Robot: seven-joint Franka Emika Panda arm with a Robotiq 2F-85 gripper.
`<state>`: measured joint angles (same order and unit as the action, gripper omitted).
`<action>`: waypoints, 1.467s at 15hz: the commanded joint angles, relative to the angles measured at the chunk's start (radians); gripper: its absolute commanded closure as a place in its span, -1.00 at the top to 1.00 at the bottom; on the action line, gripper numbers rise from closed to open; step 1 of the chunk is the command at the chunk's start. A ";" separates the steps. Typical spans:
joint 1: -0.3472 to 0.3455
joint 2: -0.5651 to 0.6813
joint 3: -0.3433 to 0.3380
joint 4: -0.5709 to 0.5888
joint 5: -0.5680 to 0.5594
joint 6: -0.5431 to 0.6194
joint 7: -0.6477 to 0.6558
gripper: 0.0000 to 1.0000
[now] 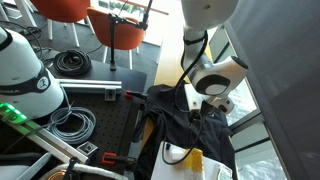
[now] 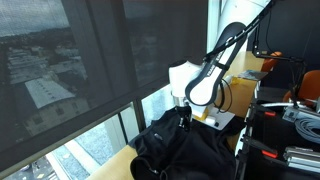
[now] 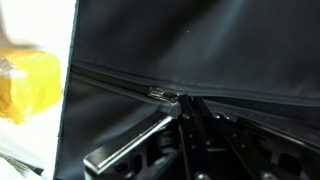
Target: Pull closed the zipper on the jumper
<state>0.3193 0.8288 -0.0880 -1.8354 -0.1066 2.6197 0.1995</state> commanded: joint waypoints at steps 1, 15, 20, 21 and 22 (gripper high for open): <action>0.028 -0.010 0.027 0.044 -0.012 -0.079 0.040 -0.96; 0.111 0.045 0.082 0.243 -0.005 -0.316 0.149 -0.96; 0.131 0.085 0.107 0.347 -0.002 -0.422 0.174 -0.96; 0.133 0.095 0.111 0.366 -0.002 -0.436 0.176 -0.96; 0.136 0.108 0.114 0.386 -0.001 -0.452 0.178 -0.96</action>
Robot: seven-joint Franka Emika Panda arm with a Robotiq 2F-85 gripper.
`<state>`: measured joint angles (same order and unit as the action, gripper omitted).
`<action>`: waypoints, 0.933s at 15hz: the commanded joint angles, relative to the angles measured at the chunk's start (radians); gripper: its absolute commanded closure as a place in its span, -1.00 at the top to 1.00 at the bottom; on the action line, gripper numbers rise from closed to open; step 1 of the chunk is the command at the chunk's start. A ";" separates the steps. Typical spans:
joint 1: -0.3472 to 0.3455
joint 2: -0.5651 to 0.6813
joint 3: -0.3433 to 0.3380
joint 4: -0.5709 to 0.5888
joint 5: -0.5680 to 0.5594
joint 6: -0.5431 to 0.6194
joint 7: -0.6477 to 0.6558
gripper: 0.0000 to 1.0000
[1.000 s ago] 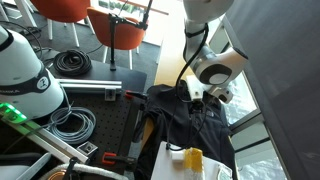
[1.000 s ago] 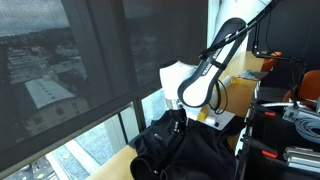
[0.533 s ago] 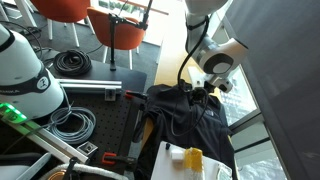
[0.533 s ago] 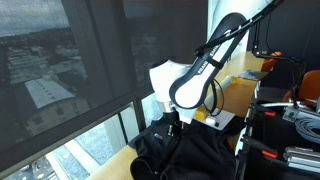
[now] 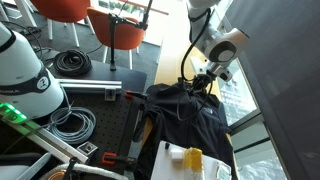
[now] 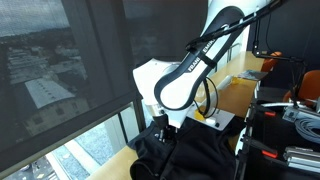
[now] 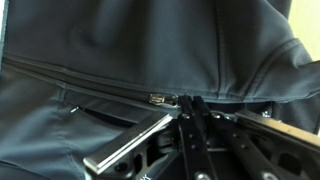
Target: Pull closed the zipper on the jumper
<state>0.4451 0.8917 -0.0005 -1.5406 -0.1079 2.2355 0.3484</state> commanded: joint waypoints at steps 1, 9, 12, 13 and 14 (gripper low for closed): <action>0.013 0.060 0.030 0.114 0.000 -0.082 0.031 -0.96; 0.049 0.166 0.042 0.297 0.001 -0.186 0.043 -0.96; 0.066 0.195 0.051 0.354 0.002 -0.213 0.041 -0.96; 0.071 0.205 0.053 0.371 0.002 -0.220 0.039 -0.96; 0.076 0.214 0.055 0.387 0.002 -0.224 0.037 -0.96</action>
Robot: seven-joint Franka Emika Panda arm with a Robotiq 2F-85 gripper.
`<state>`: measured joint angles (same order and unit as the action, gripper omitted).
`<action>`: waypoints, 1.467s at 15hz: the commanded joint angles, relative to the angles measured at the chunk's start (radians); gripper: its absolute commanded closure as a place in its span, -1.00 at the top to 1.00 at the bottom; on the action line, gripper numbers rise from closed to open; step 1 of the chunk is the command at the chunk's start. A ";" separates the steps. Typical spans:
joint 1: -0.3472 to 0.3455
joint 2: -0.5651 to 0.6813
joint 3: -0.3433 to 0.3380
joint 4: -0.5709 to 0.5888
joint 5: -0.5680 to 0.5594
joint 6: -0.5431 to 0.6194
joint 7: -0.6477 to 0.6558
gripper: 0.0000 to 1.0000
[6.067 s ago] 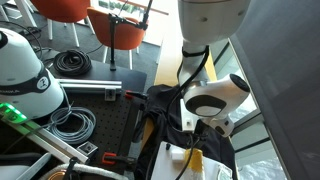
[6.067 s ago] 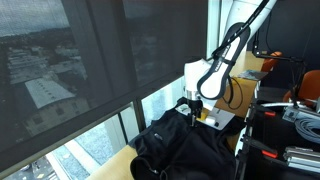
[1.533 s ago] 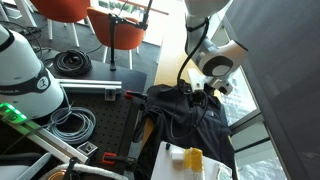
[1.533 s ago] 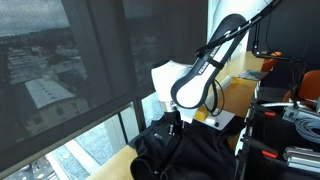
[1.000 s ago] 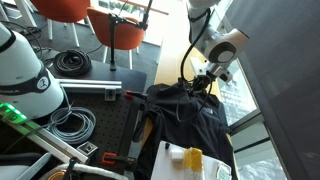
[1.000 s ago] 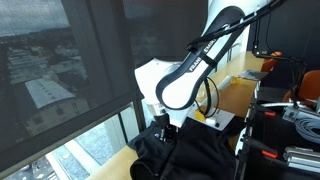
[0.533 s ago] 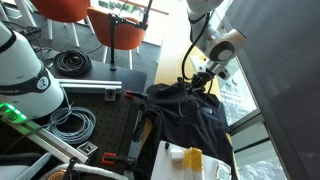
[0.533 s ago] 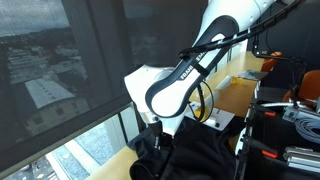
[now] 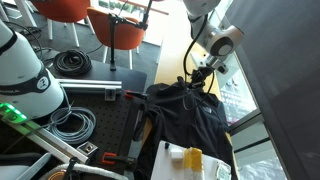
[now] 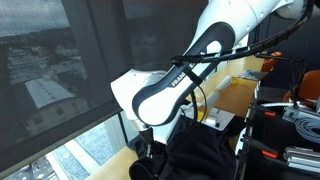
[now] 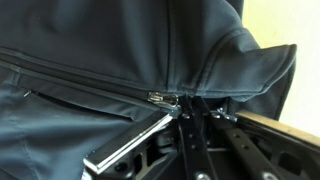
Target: Pull closed the zipper on the jumper
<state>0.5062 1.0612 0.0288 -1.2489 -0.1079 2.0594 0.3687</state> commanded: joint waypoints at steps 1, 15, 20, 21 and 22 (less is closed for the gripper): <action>0.019 0.055 0.029 0.111 0.004 -0.050 0.015 -0.96; 0.086 0.091 0.057 0.201 0.012 -0.031 -0.004 -0.96; 0.081 0.088 0.053 0.179 0.011 -0.018 -0.017 -0.96; 0.077 0.080 0.051 0.165 0.010 -0.011 -0.019 -0.96; 0.070 0.065 0.050 0.138 0.009 -0.002 -0.022 -0.96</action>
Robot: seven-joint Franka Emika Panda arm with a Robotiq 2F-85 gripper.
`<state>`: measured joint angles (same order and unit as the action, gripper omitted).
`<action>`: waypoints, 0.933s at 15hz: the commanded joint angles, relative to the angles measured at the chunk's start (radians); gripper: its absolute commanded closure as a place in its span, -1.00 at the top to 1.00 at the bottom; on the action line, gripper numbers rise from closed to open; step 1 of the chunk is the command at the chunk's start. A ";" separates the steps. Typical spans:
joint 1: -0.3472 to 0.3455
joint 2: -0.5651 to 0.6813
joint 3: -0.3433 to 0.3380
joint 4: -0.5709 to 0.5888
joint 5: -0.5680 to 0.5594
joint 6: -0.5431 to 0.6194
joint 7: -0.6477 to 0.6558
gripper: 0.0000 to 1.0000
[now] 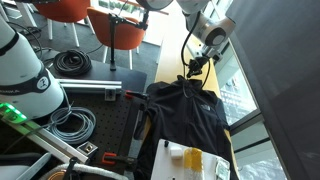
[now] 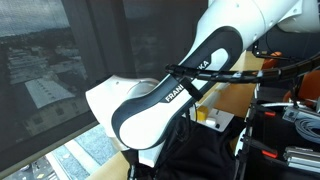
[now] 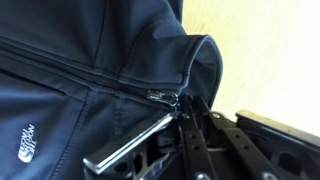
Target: Pull closed the zipper on the jumper
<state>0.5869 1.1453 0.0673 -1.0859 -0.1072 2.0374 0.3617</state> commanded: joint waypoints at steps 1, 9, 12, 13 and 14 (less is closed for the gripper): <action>-0.015 -0.032 0.010 -0.046 0.007 0.024 -0.017 -0.96; -0.046 -0.136 -0.013 -0.251 -0.009 0.092 -0.038 -0.96; -0.064 -0.167 -0.022 -0.305 -0.008 0.126 -0.042 -0.96; -0.069 -0.175 -0.026 -0.320 -0.009 0.134 -0.040 -0.47; -0.076 -0.186 -0.028 -0.338 -0.009 0.146 -0.040 -0.31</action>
<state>0.5247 1.0236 0.0482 -1.3326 -0.1078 2.1463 0.3303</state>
